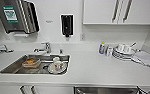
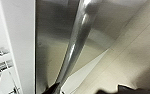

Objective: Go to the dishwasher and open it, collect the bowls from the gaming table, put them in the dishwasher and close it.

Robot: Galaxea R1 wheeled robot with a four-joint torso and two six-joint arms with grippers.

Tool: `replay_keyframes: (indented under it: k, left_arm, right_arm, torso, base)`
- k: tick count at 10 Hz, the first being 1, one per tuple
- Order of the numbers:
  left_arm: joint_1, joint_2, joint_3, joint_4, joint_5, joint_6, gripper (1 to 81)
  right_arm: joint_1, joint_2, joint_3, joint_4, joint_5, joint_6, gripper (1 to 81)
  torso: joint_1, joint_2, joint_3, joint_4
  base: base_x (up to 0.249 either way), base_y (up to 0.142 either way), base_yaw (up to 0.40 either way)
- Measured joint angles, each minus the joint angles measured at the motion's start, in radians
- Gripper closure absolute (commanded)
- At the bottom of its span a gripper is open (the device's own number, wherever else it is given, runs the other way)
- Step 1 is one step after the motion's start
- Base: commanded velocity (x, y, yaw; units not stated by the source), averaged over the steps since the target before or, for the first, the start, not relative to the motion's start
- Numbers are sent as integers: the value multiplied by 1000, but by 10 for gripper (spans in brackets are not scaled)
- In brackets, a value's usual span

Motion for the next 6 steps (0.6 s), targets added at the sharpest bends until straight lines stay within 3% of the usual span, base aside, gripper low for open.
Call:
replay_keyframes:
  k: [2, 6]
  left_arm:
    - [0, 8, -7, 1, 0, 0, 10]
    - [0, 18, -30, 2, 3, 0, 10]
  right_arm:
    - [3, 27, -41, 8, -2, 63, 10]
    - [9, 116, -108, 21, -3, 80, 10]
  torso:
    - [0, 0, 0, 0]
    - [0, 0, 0, 0]
  base:
    - [0, 0, 0]
    - [0, 0, 0]
